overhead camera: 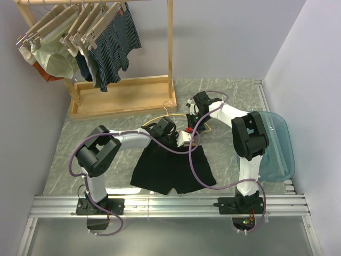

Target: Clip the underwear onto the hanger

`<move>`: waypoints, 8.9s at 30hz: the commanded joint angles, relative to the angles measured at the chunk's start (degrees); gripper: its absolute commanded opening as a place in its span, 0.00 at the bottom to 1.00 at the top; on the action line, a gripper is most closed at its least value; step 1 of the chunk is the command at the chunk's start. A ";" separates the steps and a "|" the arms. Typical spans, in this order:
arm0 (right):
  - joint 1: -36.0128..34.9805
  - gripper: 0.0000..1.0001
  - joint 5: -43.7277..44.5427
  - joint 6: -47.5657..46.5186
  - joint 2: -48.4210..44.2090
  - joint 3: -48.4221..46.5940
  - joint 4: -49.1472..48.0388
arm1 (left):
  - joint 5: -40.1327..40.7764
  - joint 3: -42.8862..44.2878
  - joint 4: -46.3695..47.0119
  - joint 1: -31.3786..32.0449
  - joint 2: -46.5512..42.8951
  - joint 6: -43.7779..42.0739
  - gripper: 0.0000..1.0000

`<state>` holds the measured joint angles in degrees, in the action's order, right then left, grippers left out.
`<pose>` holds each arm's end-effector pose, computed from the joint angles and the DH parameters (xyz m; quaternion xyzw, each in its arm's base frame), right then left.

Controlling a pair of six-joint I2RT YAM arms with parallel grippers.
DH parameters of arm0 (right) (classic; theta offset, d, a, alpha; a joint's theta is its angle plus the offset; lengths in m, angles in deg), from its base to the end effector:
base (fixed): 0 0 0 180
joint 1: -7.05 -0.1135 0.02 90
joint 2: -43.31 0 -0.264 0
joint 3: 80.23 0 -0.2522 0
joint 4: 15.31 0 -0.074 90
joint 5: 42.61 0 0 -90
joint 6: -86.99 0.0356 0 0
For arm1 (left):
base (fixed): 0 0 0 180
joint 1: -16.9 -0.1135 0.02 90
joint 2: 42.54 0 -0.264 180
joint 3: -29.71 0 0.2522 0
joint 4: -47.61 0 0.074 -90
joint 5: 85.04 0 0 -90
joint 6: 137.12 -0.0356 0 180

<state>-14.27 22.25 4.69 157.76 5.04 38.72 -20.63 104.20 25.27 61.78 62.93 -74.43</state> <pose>0.3638 0.1582 0.1667 -0.1451 0.9558 0.2431 0.0796 0.2513 -0.2720 0.1530 0.6016 0.7069 -0.2546 0.2711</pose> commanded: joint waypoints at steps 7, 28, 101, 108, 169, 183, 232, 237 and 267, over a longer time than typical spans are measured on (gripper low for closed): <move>0.32 0.00 -4.38 -0.41 -3.10 -0.07 0.51 | 1.50 1.67 -4.52 -1.20 -0.53 0.68 0.15; -0.56 0.00 -5.09 -1.82 -4.59 1.87 0.95 | 1.42 4.13 -5.92 -2.43 1.14 2.35 0.14; -3.02 0.65 6.25 -13.59 -5.84 -7.61 14.65 | -12.73 -3.95 -1.18 -8.32 -18.03 12.46 0.44; -7.06 0.64 7.48 -15.00 1.29 -13.33 19.49 | -15.02 -5.88 4.44 -8.06 -15.21 15.35 0.44; -6.01 0.64 20.06 -31.34 6.39 -22.65 2.01 | -19.33 3.70 -6.71 -29.15 -24.25 29.42 0.78; -6.01 0.41 18.47 -32.67 11.06 -21.25 -1.86 | -13.36 -0.17 -10.23 -34.16 -32.78 32.23 0.83; -22.00 0.00 35.60 -64.39 -45.37 -1.03 -25.07 | -19.58 35.51 -34.92 -41.54 -40.17 28.72 0.97; -24.82 0.00 37.80 -68.61 -46.25 0.02 -27.70 | -23.01 34.38 -38.61 -41.54 -39.20 28.01 0.93; -31.50 0.00 42.90 -72.74 -42.21 -3.14 -36.22 | -33.13 23.39 -38.47 -41.54 -46.49 26.15 0.00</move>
<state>-44.93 62.92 -67.67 115.69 5.33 10.73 -53.24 127.98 -17.57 20.47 18.08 -51.94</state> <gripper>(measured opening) 0.037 0.122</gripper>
